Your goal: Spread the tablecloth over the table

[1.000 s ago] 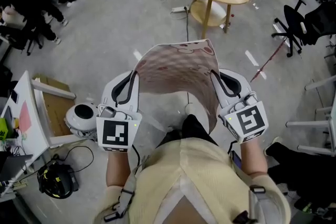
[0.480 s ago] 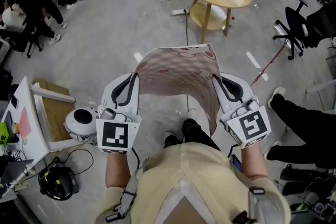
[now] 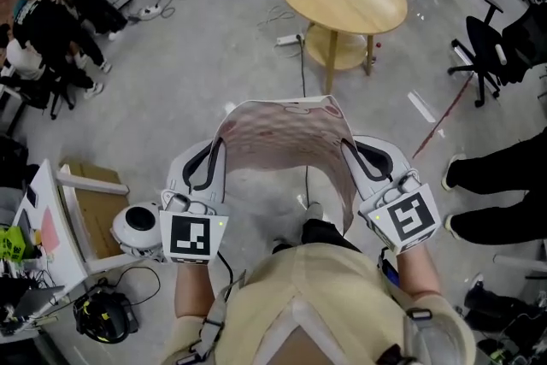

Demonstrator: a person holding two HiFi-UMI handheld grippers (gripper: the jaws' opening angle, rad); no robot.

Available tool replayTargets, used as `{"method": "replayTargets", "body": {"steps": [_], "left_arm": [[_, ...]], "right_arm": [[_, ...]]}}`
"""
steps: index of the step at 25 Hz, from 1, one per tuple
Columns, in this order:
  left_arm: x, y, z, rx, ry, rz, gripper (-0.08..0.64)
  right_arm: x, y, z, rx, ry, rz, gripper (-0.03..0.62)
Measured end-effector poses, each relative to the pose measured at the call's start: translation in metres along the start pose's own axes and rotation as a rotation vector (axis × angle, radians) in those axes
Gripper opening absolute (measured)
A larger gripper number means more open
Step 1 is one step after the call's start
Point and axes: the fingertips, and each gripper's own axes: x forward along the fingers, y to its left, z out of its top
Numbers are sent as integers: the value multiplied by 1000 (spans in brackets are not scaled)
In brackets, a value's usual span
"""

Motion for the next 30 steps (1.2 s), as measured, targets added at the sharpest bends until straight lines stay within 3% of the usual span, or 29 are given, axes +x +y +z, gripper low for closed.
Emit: {"method": "replayTargets", "body": {"steps": [6,13,25,30], "left_arm": [[45,-1,19,27,14,13,8],[99,-8,61,146,4,17,8],[181,12,135,314,-65,-98,9],[197,15,135,432,-121,-140,10]], "right_arm": [[8,-48,2,-13,-29,22,8],[10,-111,12,-40,-67,-2,8],[25,-203,66,-190,-96,-131,8],[30,-212,67,-233,-95,-211,9]]}}
